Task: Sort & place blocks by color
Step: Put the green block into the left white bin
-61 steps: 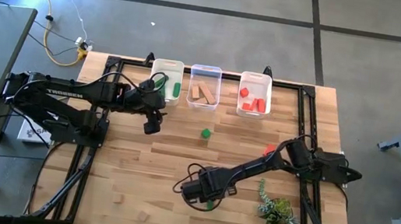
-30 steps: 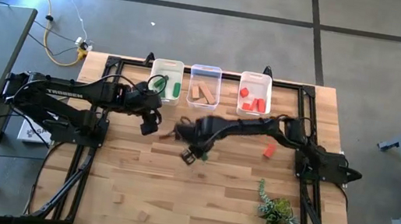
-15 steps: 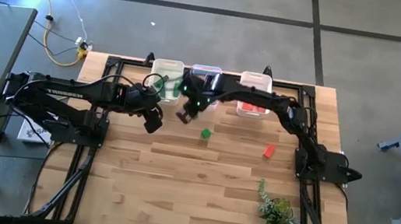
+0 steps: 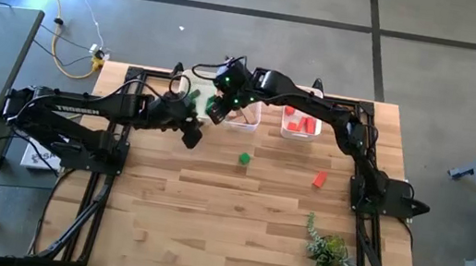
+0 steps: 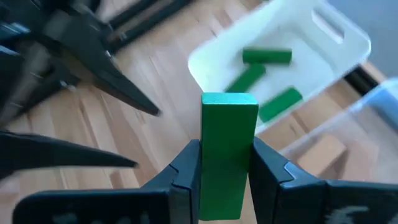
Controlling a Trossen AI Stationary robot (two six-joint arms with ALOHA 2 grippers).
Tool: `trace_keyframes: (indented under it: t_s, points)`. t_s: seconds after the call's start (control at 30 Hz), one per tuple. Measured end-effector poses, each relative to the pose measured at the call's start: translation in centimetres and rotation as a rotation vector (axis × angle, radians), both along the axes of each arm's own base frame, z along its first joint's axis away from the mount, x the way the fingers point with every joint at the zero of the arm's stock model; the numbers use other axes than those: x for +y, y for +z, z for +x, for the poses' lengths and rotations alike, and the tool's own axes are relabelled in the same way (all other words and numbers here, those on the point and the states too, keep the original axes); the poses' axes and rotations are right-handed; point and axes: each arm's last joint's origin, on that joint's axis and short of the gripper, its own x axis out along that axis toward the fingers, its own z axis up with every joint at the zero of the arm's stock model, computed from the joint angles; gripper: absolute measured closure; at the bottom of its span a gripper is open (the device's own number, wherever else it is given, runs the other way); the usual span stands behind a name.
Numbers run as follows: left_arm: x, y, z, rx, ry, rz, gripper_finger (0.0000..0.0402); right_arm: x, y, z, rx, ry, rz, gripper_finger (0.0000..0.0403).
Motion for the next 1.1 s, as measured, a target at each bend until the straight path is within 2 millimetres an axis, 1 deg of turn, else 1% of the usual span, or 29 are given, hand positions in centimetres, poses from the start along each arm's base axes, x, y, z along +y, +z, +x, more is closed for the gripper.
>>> trace_keyframes:
  t_s: [0.2, 0.4, 0.5, 0.67, 0.8, 1.0, 1.1]
  points:
    - [1.1, 0.2, -0.1, -0.043, -0.002, -0.027, 0.0225, -0.1, 0.4, 0.4, -0.056, -0.020, 0.002, 0.0333]
    - [2.2, 0.3, -0.4, -0.079, -0.046, -0.069, 0.0225, -0.2, 0.4, 0.3, -0.046, -0.008, -0.032, 0.0333]
    - [2.8, 0.3, -0.7, -0.075, -0.073, -0.076, 0.0225, -0.4, 0.2, 0.1, -0.015, 0.023, -0.052, 0.0333]
    - [4.0, 0.3, -1.3, -0.124, -0.072, -0.156, 0.0225, -0.5, -0.1, -0.3, 0.053, 0.099, -0.120, 0.0333]
    - [4.9, 0.3, -1.9, -0.194, -0.027, -0.257, 0.0225, 0.2, -0.2, -0.2, 0.076, 0.162, -0.187, 0.0333]
    - [5.6, 0.4, -2.4, -0.293, 0.055, -0.398, 0.0225, 1.5, -0.3, 0.1, 0.110, 0.227, -0.270, 0.0333]
    - [5.8, 0.5, -2.5, -0.319, 0.075, -0.434, 0.0225, 2.2, -0.3, 0.2, 0.141, 0.220, -0.332, 0.0333]
